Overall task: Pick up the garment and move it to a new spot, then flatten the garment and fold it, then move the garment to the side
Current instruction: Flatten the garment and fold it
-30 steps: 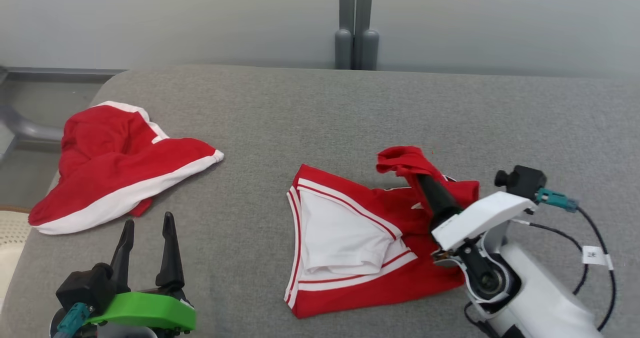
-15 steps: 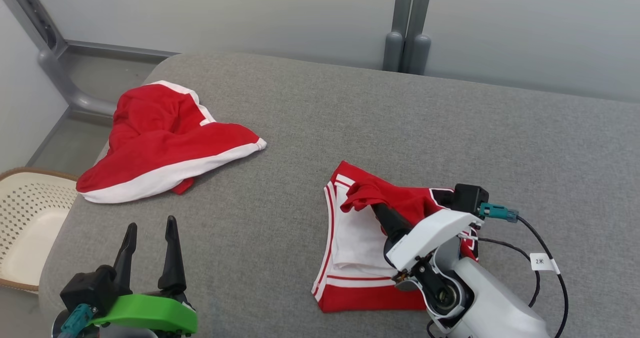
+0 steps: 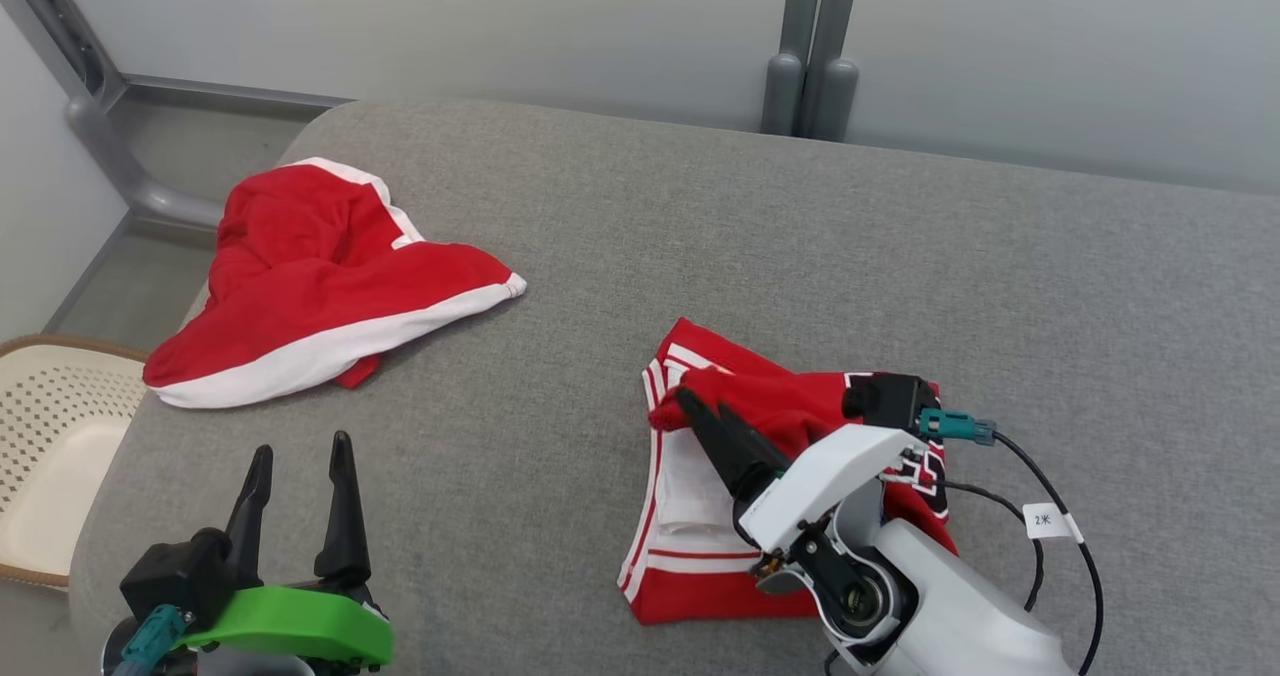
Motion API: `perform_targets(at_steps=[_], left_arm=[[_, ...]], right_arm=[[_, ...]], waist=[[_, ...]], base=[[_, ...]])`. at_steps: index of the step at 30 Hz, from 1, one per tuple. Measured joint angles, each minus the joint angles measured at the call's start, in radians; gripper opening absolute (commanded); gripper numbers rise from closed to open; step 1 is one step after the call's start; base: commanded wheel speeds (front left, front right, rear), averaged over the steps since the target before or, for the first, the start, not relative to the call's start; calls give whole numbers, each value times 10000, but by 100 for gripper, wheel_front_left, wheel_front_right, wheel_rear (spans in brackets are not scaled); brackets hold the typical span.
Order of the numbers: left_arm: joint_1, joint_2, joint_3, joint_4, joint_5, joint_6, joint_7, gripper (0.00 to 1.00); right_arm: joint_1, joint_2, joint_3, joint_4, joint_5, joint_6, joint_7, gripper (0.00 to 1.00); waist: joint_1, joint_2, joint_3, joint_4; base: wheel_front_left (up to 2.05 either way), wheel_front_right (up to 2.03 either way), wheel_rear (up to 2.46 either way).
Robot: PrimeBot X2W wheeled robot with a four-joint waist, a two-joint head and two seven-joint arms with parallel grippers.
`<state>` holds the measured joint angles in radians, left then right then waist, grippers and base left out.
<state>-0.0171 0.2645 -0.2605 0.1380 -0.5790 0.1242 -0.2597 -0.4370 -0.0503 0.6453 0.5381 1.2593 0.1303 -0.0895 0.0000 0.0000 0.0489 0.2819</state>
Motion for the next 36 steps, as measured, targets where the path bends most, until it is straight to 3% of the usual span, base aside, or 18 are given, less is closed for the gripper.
perform_targets(at_steps=[6, 12, 17, 23, 31, 36], left_arm=[[41, 61, 81, -42, -12, 79, 17, 100], [94, 54, 240, -196, -58, 161, 15, 100], [190, 4, 395, -334, -58, 182, -2, 100], [260, -117, 617, -418, 71, 199, -15, 100], [360, -368, 951, -606, 453, -12, -29, 100], [398, -516, 1060, -577, 706, -182, -29, 100]], right_arm=[[-5, -84, 6, -915, 280, 0, 157, 100], [2, -1055, -506, -2305, 63, 0, 65, 100], [2, -2113, -1319, -2840, -802, 0, -213, 100], [69, -3047, -2410, -2357, -2685, 0, -374, 100], [744, -3055, -3919, -1845, -5896, 0, -1127, 100], [1410, -2341, -4293, -1730, -6464, 2, -1116, 100]], waist=[[0, 0, -114, -374], [0, 0, -172, -921], [0, 0, -188, -1452], [0, 0, -184, -2017], [0, 0, -178, -2482], [0, 0, -127, -2471]], base=[[0, 0, 0], [0, 0, 0], [0, 0, 0], [0, 0, 0], [0, 0, 0], [0, 0, 0]])
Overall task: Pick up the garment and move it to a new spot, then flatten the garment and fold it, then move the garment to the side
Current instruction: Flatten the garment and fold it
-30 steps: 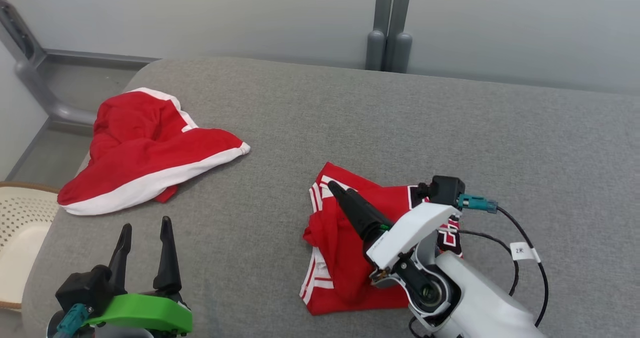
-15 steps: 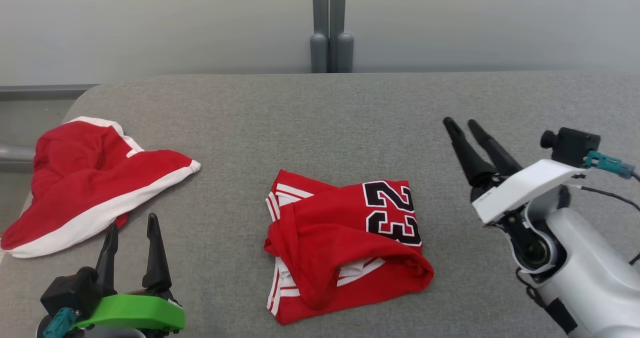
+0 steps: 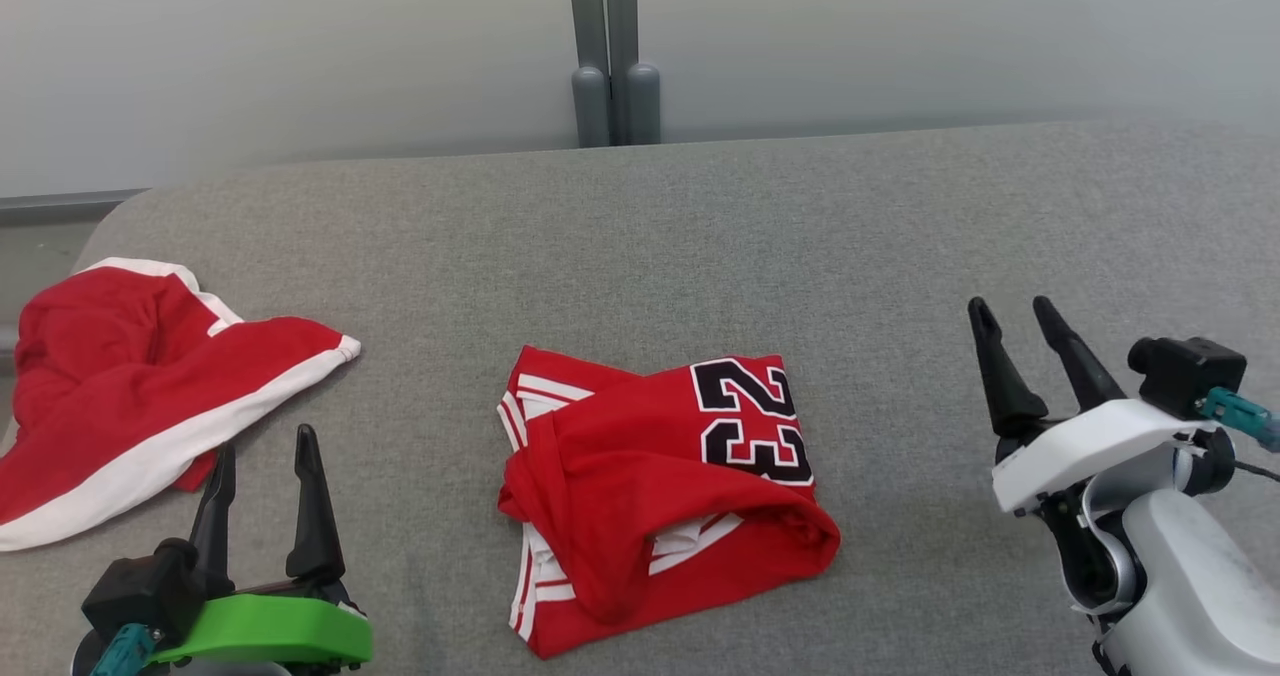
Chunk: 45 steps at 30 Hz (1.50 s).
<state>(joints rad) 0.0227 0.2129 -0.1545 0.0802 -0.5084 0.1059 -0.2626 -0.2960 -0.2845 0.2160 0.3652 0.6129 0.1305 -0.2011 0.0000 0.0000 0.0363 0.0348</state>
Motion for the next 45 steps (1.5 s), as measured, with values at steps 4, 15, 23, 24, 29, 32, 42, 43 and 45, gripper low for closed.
perform_targets(at_steps=[4, 15, 23, 24, 29, 32, 42, 43, 45], left_arm=[[-3, -58, 90, 88, 100, -102, 0, 100], [-25, -236, 169, 322, 265, -280, 0, 100], [-24, -314, 199, 447, 305, -370, 0, 100], [-24, -320, 207, 454, 309, -370, 0, 100], [-19, -337, 234, 502, 330, -405, 0, 100], [-20, -339, 244, 518, 332, -412, 0, 100], [-29, -357, 247, 593, 359, -454, 0, 100], [-31, -357, 245, 606, 360, -456, 0, 100], [-33, -357, 240, 625, 374, -458, 0, 100]], right_arm=[[88, 316, 56, -29, -100, -2, 341, 100], [-95, 625, 625, 299, 4, 0, 1783, 0], [-227, 1122, 1189, 1133, 104, 0, 3026, 0], [-203, 1179, 1319, 1168, 165, 0, 3160, 0], [241, 1455, 2113, 1137, 646, -2, 3551, 0], [350, 1523, 2692, 966, 817, -2, 3597, 0], [279, 1850, 4385, 1078, 1415, 0, 3237, 0], [209, 1891, 4587, 1091, 1461, 0, 3158, 0], [114, 1933, 4949, 1108, 1670, 0, 3020, 0]], waist=[[0, 0, 30, 97], [0, 0, -33, 694], [0, 0, -56, 1264], [0, 0, -56, 1343], [0, 0, -31, 1683], [0, 0, 5, 1830], [0, 0, 95, 1985], [0, 0, 95, 1985], [0, 0, 94, 1985]], base=[[0, 0, 0], [0, 0, 0], [0, 0, 0], [0, 0, 0], [0, 0, 0], [0, 0, 0], [0, 0, 0], [0, 0, 0], [0, 0, 0]])
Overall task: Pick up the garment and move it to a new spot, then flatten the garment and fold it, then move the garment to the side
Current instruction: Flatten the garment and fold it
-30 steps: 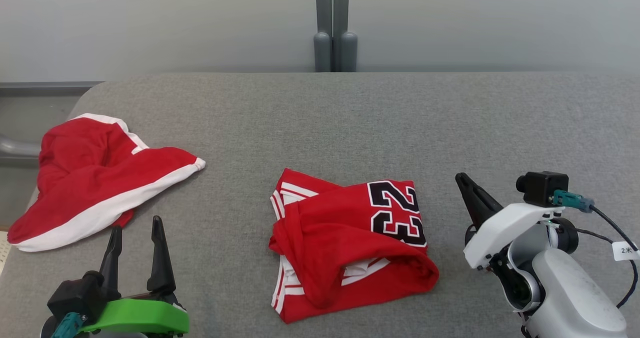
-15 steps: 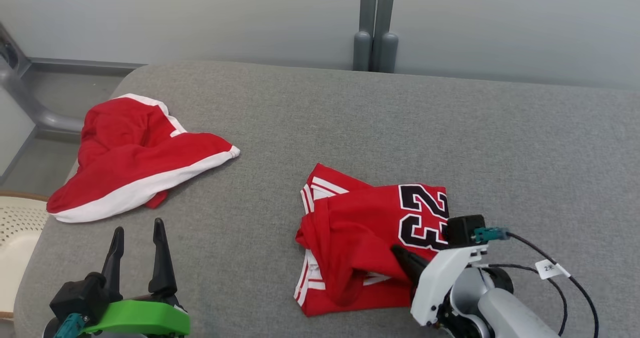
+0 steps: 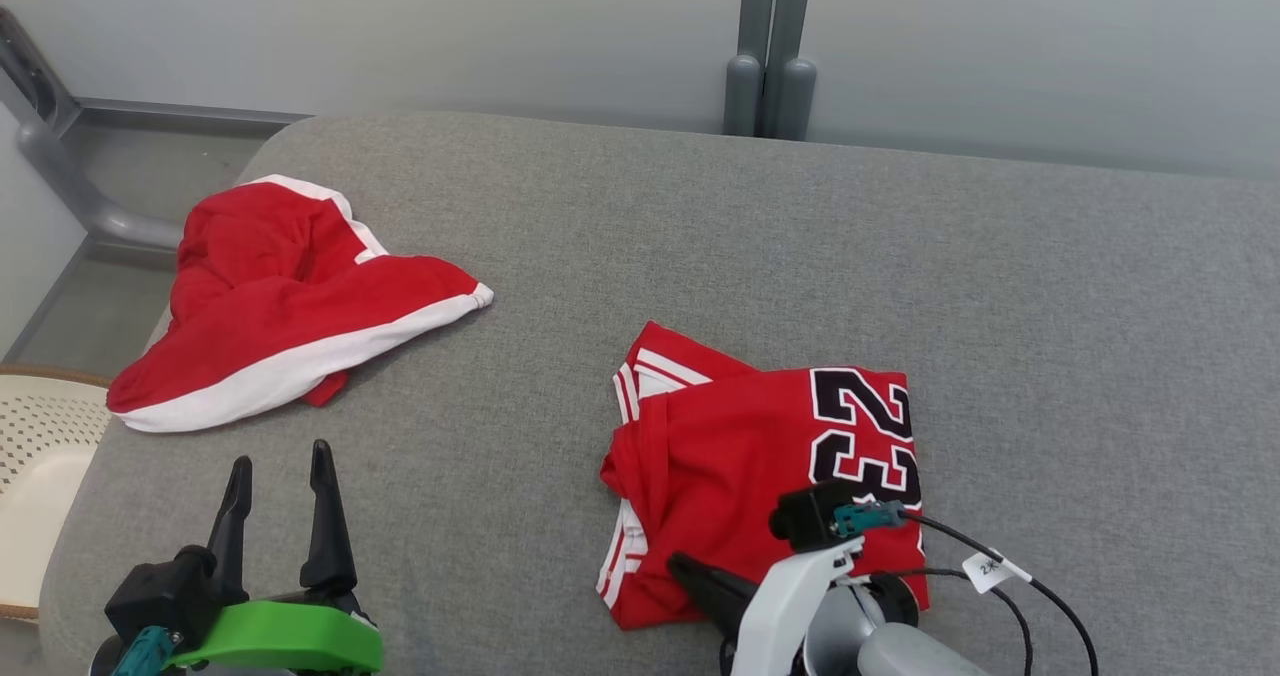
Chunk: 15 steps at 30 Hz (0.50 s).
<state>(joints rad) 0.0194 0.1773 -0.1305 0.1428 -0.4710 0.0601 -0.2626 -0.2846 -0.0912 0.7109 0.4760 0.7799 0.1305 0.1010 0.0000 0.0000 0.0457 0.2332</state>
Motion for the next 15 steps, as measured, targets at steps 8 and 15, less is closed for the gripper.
perform_targets(at_steps=[8, 15], left_arm=[[-9, 21, 29, -10, 17, -19, 0, 100], [11, 40, 144, -138, 31, 13, 0, 100]], right_arm=[[-499, -424, 686, -449, 821, 0, -815, 0], [-925, -1469, 251, -1235, 660, 0, -1822, 0]], waist=[[0, 0, -57, -195], [0, 0, -160, -638]], base=[[0, 0, 0], [0, 0, 0]])
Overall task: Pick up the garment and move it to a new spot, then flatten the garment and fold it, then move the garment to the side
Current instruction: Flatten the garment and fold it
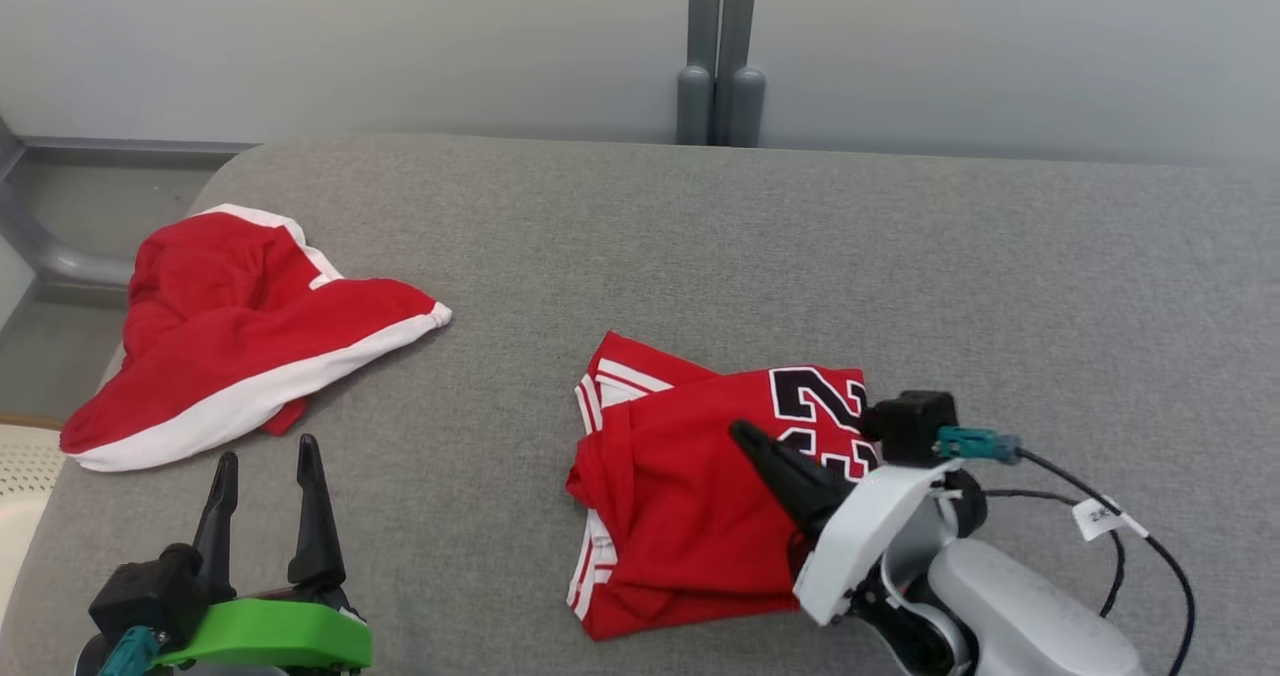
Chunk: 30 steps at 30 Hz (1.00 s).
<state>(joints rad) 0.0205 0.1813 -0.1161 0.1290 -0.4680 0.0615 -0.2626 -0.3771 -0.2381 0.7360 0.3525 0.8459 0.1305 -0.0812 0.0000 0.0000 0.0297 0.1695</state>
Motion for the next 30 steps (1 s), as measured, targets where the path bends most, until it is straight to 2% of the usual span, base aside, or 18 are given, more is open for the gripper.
perform_targets(at_steps=[2, 4, 5, 6, 7, 8, 9, 14, 18, 24, 30], left_arm=[[6, -8, 35, -69, 36, 2, 0, 100], [17, -12, 77, -121, 65, 4, 0, 100], [30, -12, 100, -144, 84, 6, 0, 100], [38, -12, 125, -163, 102, 6, -2, 100], [47, -10, 165, -186, 105, 8, 0, 100], [51, -12, 180, -211, 107, 15, 0, 100], [56, -13, 209, -242, 115, 19, 0, 100], [78, -35, 384, -372, 130, 13, 0, 100], [104, -36, 579, -623, 234, -107, -2, 100], [248, -194, 825, -951, 546, -291, 0, 100], [305, -443, 1020, -1024, 848, -518, 0, 100]], right_arm=[[-23, -205, -272, -123, -151, 0, -330, 0], [-58, -364, -589, -236, -337, 0, -633, 14], [-86, -454, -826, -307, -426, 0, -802, 14], [-124, -546, -1043, -366, -504, 0, -926, 22], [-149, -631, -1308, -420, -587, 0, -1035, 35], [-154, -686, -1526, -464, -650, 0, -1110, 83], [-153, -752, -1783, -525, -729, 0, -1181, 100], [-47, -961, -3066, -871, -1350, 0, -1473, 100], [343, -920, -4021, -1258, -2270, 0, -1682, 100], [1326, -215, -5315, -1770, -3417, 0, -1779, 100], [1917, 169, -5785, -1873, -4088, 0, -1808, 100]], waist=[[0, 0, -20, -144], [0, 0, -34, -296], [0, 0, -37, -388], [0, 0, -40, -479], [0, 0, -39, -575], [0, 0, -38, -652], [0, 0, -35, -749], [0, 0, -14, -1191], [0, 0, -4, -1526], [0, 0, 24, -1889], [0, 0, 136, -1998]], base=[[0, 0, 0], [0, 0, 0], [0, 0, 0], [0, 0, 0], [0, 0, 0], [0, 0, 0], [0, 0, 0], [0, 0, 0], [0, 0, 0], [0, 0, 0], [0, 0, 0]])
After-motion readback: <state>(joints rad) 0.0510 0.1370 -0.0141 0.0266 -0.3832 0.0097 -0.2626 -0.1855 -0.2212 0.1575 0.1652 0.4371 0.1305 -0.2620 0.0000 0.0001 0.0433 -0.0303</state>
